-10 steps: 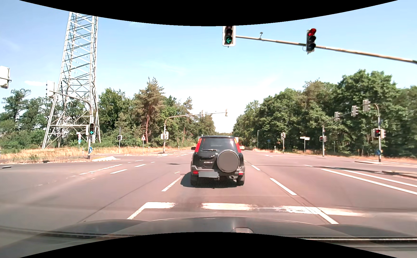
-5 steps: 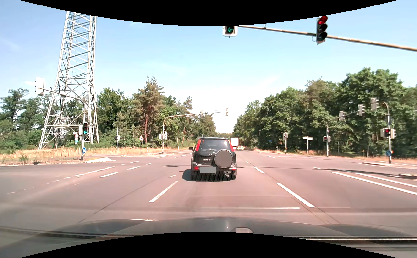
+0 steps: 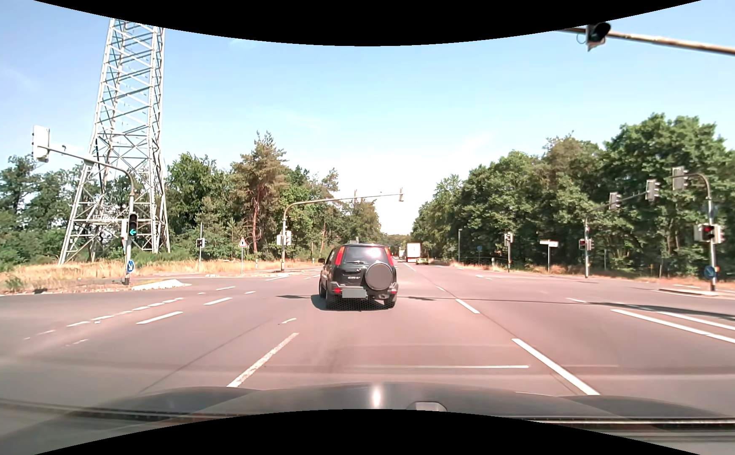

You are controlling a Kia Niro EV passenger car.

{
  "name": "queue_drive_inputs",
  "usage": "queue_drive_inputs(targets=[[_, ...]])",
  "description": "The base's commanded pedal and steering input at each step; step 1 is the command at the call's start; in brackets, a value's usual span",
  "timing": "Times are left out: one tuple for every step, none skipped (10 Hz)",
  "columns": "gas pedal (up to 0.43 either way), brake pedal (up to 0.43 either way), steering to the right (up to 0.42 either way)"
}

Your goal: Follow the waypoints while adhering to traffic rules and regulations

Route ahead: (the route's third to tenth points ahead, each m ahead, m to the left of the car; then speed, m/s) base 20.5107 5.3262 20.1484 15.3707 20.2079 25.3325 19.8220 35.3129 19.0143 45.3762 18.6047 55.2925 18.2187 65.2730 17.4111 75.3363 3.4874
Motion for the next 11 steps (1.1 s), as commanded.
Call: queue_drive_inputs(targets=[[0.248, 0.000, -0.010], [0.248, 0.000, -0.010], [0.248, 0.000, -0.010], [0.248, 0.000, -0.010], [0.248, 0.000, -0.010], [0.248, 0.000, -0.010], [0.248, 0.000, -0.010], [0.248, 0.000, -0.011], [0.240, 0.000, -0.012], [0.220, 0.000, -0.013], [0.220, 0.000, -0.019]])
